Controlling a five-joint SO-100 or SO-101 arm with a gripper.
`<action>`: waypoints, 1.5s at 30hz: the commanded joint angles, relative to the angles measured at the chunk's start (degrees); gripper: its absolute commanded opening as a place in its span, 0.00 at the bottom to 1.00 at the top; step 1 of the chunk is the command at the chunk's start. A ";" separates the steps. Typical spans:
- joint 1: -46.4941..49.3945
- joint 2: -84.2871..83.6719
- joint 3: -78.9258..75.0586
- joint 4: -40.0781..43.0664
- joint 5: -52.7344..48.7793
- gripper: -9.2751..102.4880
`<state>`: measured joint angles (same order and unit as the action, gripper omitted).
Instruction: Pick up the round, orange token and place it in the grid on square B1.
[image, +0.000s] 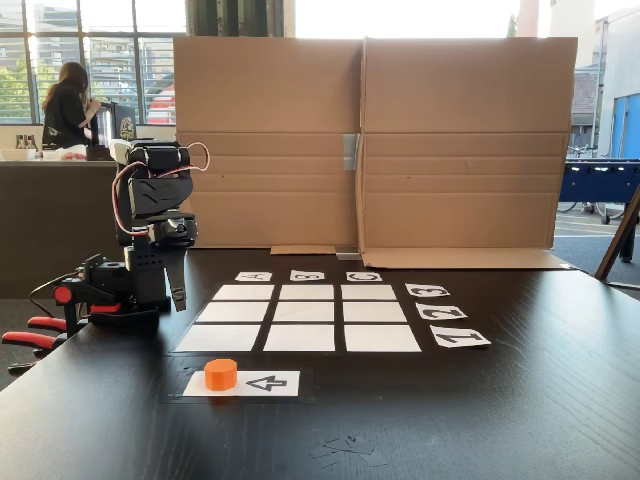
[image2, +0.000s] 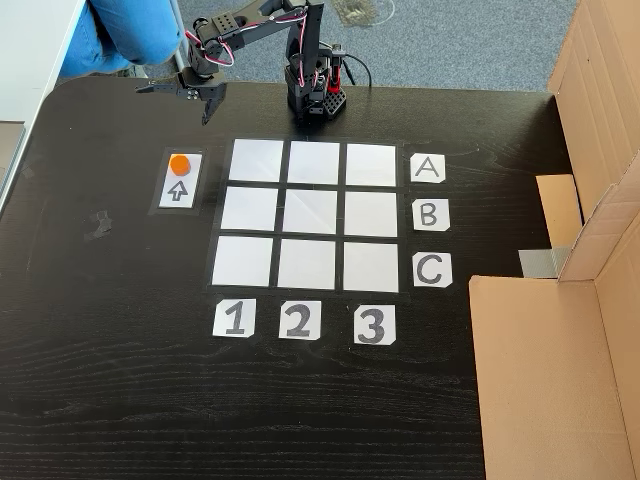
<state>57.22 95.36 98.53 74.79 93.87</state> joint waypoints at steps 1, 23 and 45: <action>-0.70 -2.64 -4.66 1.23 0.62 0.86; -5.19 -21.97 -13.01 1.93 -3.52 0.88; -4.83 -32.78 -22.24 1.76 -12.57 0.88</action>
<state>52.29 63.02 79.28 76.46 82.27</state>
